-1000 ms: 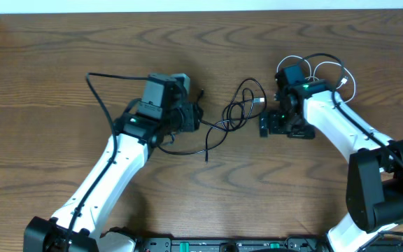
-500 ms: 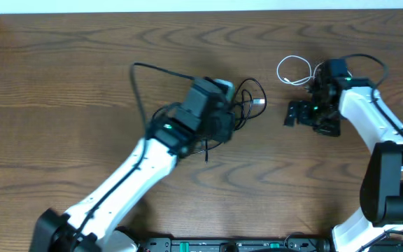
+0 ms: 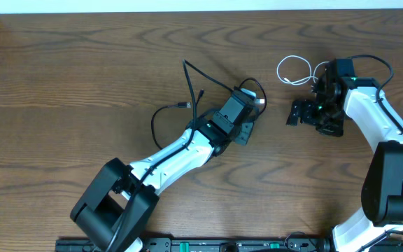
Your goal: Untangle cables
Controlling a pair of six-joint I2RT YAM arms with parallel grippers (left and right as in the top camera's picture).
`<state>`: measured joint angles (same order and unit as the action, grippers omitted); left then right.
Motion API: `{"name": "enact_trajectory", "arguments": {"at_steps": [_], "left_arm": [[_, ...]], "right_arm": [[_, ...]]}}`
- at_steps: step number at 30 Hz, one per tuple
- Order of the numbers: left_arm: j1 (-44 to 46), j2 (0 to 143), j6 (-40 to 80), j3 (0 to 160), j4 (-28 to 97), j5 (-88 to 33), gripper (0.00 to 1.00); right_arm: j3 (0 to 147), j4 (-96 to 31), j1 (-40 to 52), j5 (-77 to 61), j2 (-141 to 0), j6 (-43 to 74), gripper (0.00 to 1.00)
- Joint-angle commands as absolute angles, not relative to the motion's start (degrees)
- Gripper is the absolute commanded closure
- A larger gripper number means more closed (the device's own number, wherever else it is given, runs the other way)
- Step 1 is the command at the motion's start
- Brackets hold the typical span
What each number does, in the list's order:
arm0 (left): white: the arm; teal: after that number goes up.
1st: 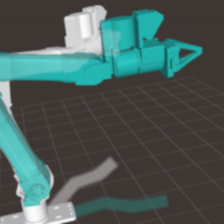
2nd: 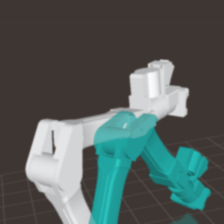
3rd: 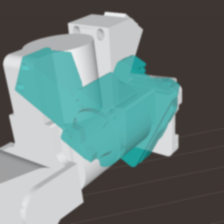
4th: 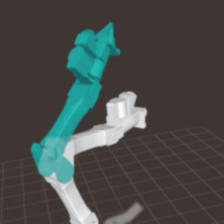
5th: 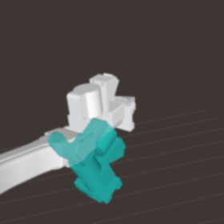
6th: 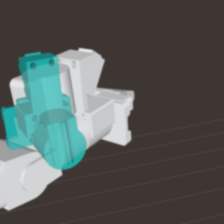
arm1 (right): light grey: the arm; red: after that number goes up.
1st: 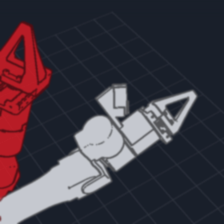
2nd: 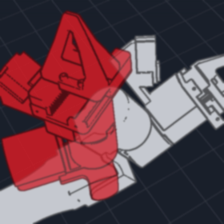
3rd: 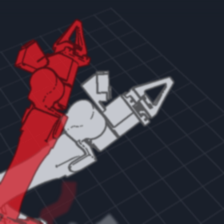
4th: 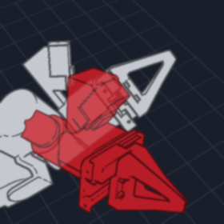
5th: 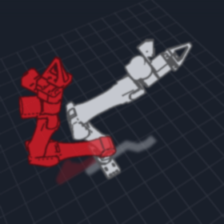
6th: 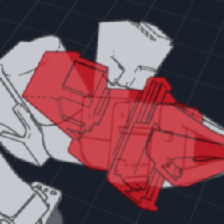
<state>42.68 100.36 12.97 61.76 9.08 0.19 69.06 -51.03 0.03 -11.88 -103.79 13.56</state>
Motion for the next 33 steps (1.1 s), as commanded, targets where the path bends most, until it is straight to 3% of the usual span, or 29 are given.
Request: {"name": "enact_trajectory", "arguments": {"at_steps": [1, 11, 21, 33], "left_arm": [[42.6, 95.5, 10.1, 62.5, 8.9, 5.2, 0.93], [42.6, 81.7, 7.7, 62.5, 9.4, 5.5, 0.93], [42.3, 82.0, 7.1, 62.5, 11.0, 8.7, 0.93], [42.2, 82.8, 3.6, 62.2, 10.3, 9.3, 0.93]], "right_arm": [[69.2, -50.9, 1.0, -12.4, -103.9, 12.8, 0.01], [69.2, -50.3, 2.9, -13.7, -103.9, 12.7, 0.01], [69.1, -47.1, 2.7, -30.9, -103.9, 6.8, 0.01], [67.7, -41.6, 3.6, -36.9, -103.9, 7.2, 0.01]]}}
